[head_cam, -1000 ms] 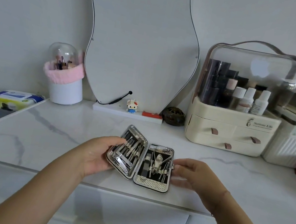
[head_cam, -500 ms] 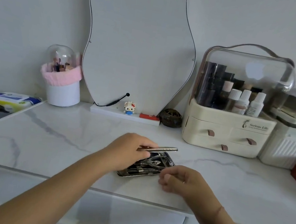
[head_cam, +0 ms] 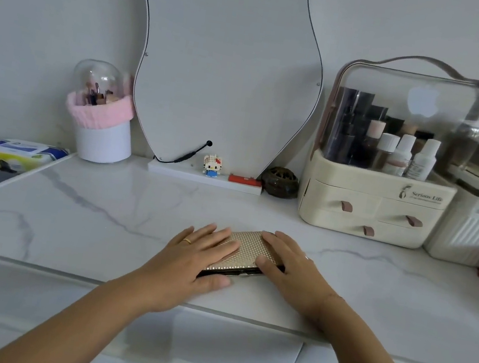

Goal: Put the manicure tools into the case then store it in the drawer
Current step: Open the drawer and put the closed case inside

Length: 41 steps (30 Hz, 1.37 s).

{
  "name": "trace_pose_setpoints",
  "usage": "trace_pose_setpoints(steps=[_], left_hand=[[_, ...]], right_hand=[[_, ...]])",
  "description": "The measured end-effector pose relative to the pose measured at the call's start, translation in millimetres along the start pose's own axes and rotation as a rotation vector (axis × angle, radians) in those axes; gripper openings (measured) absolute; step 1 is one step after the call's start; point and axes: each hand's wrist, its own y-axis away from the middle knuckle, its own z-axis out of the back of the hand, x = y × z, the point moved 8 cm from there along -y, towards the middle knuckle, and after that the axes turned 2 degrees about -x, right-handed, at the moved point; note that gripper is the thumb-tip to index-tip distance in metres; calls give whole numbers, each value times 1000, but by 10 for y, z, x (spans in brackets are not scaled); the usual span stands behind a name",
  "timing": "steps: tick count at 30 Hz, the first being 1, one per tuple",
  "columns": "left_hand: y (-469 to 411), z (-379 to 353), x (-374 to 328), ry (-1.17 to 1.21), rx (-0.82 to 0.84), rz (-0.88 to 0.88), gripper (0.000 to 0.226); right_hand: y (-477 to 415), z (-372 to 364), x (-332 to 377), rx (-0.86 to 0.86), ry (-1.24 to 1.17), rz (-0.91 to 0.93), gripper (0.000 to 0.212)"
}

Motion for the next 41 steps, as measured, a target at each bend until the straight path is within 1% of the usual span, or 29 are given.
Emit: trace_pose_setpoints(steps=[6,10,17,21,23,25,27,28,31,33,34,35,36,37,38,39,40,41], left_hand=[[-25,81,-106,-20,-50,25,73],[-62,137,-127,-54,-56,29,77],[-171,198,-86,-42,-72,27,84],[-202,187,-42,6,-75,16,77],[-172,197,-54,40,-105,8,73],[-127,248,-84,51,-160,8,70],[-81,312,-141,18,-218,5,70],[-65,332,-201,2,-235,-4,72],[-68,269,-596,-36,-225,-108,79],[-120,107,-967,-69,-187,-204,77],[-154,9,-1155,-75,-164,-249,77],[-191,-87,-1337,-70,-141,-287,76],[-227,-178,-1495,-60,-117,-314,74],[-260,-253,-1625,-59,-102,-332,72],[-281,-305,-1739,-67,-105,-344,70],[-293,-339,-1820,-83,-124,-352,70],[-301,-360,-1877,-104,-149,-354,70],[-301,-379,-1912,-127,-174,-353,71]], right_hand=[[17,110,18,-30,40,17,55],[4,165,69,-44,99,41,54],[-78,255,101,-67,89,40,55],[-63,230,111,-98,167,60,53],[-18,217,110,-120,209,56,54],[65,244,110,-156,180,50,55],[242,334,98,-260,79,66,54],[385,403,76,-347,19,79,50],[1019,609,-137,-717,-167,48,33],[1514,671,-458,-1008,-278,-64,21],[1742,656,-662,-1134,-339,-160,18],[1938,607,-889,-1228,-426,-282,18],[2094,512,-1150,-1287,-539,-423,21],[2194,384,-1404,-1294,-672,-568,27],[2234,224,-1634,-1239,-809,-695,35],[2223,69,-1815,-1150,-949,-777,42],[2179,-61,-1947,-1065,-1095,-814,45],[2119,-153,-2023,-993,-1247,-816,40]])
